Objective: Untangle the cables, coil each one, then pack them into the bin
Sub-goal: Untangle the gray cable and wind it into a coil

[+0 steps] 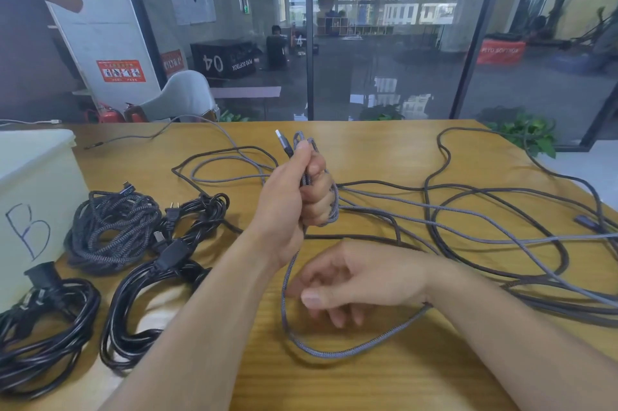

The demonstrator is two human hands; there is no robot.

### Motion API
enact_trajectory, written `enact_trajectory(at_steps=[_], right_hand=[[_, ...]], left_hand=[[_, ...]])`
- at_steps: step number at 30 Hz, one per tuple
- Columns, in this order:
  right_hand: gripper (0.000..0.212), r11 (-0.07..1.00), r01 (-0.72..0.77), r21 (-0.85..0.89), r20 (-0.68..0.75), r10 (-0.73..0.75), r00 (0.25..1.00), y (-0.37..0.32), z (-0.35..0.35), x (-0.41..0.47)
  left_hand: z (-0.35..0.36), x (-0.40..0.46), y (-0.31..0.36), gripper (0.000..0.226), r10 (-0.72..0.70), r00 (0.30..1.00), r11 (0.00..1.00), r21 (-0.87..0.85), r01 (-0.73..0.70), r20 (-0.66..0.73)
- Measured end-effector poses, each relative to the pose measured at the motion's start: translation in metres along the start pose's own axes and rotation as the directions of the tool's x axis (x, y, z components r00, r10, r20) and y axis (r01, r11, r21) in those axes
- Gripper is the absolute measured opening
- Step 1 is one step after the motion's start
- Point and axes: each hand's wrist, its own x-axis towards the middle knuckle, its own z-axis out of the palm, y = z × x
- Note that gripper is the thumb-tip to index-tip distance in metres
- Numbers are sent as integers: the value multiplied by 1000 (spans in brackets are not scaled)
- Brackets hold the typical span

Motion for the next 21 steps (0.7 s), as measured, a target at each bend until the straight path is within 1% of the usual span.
enact_trajectory(at_steps=[1, 3, 5, 6, 8, 9, 11, 14, 15, 17, 19, 21], right_hand=[[29, 1000, 25, 19, -66, -24, 998, 2, 3, 4], [23, 997, 67, 25, -152, -62, 986, 5, 7, 10], [18, 997, 73, 14, -239, -68, 969, 8, 10, 16], [20, 998, 59, -2, -303, -56, 951, 9, 11, 18], [34, 994, 14, -104, -454, -60, 889, 13, 11, 24], [38, 989, -6, -148, -507, -70, 859, 16, 10, 27], [32, 985, -1, -171, -560, -96, 823, 18, 10, 30], [28, 974, -13, -227, -573, -123, 811, 16, 5, 30], [28, 976, -38, -216, -574, -95, 814, 14, 4, 28], [23, 992, -59, -111, -564, -14, 826, 11, -2, 24], [15, 1000, -29, -1, -494, 25, 869, 9, -12, 17], [17, 997, -33, 68, -359, 56, 931, 10, -28, 3]], left_hand=[[1, 0, 0, 45, 1, 1000, 1000, -21, -1, 8], [2, -1, 1, 45, 4, 1000, 999, -44, -3, 28], [2, -2, 2, 45, 10, 999, 998, -56, -7, 47], [2, -2, 3, 45, 10, 999, 998, -68, -6, 52], [2, -3, 4, 44, 8, 998, 996, -94, -2, 64], [3, -3, 5, 44, 5, 997, 995, -103, 2, 72], [4, -4, 6, 45, -3, 996, 994, -110, 12, 85], [4, -5, 9, 44, 2, 996, 997, -74, 5, 90], [3, -5, 12, 44, 12, 996, 999, -54, -8, 90], [-1, -5, 17, 44, 33, 996, 999, -38, -30, 87], [-6, -5, 22, 44, 37, 996, 998, -48, -33, 83], [-9, -5, 25, 44, 29, 996, 999, -43, -25, 80]])
